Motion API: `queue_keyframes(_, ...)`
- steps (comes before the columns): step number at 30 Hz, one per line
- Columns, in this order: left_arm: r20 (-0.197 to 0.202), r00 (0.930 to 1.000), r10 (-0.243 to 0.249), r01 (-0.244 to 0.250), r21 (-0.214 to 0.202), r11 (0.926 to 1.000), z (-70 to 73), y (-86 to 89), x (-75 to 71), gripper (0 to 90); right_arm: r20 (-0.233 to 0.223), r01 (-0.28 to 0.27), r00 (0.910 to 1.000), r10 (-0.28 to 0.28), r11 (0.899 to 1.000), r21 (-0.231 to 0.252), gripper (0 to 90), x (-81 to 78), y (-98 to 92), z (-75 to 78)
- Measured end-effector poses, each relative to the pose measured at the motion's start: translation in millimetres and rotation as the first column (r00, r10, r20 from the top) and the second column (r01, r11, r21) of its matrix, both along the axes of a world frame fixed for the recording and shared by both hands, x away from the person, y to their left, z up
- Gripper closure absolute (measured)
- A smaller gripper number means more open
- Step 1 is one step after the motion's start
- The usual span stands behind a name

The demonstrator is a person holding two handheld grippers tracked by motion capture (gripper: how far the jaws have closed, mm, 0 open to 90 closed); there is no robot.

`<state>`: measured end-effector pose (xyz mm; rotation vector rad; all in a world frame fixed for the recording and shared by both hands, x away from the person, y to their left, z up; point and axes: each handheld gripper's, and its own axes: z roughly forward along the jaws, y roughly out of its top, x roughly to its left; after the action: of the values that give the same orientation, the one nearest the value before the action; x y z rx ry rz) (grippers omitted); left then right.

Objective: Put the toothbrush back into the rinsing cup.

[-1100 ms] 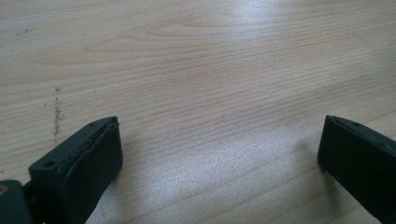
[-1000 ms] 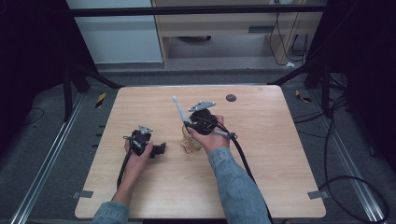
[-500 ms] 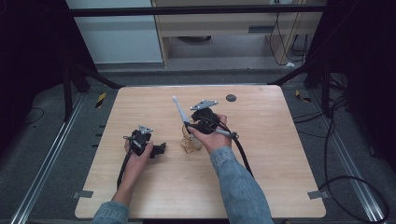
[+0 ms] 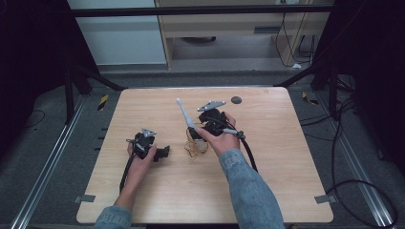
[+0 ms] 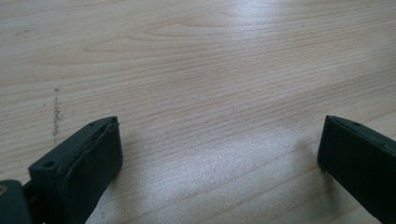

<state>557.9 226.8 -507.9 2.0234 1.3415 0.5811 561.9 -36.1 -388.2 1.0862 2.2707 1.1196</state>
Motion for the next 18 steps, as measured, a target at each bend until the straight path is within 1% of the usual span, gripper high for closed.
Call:
queue_keyframes(2, 0.0, 1.0, 0.0, 0.0, 0.0, 1.0, 0.0, 0.0, 0.0, 0.0, -0.004, 0.008, 1.0, -0.008, 1.0, 0.004, 10.4, 0.5, -0.6, 0.5)
queue_keyframes(11, 0.0, 1.0, -0.001, 0.001, 0.002, 1.0, 0.1, 0.2, 0.2, 0.0, 0.031, 0.049, 0.9983, -0.05, 0.999, 0.022, 9.9, 1.3, -4.4, 6.4)
queue_keyframes(14, 0.001, 1.0, -0.001, 0.001, 0.002, 1.0, 0.1, 0.2, 0.1, 0.0, 0.032, 0.06, 0.9976, -0.061, 0.998, 0.019, 9.8, 1.5, -6.6, 7.9)
queue_keyframes(18, 0.0, 1.0, -0.002, 0.002, 0.002, 1.0, 0.1, 0.2, 0.2, 0.0, 0.031, 0.06, 0.9977, -0.061, 0.998, 0.006, 9.6, 0.5, -7.8, 9.0)
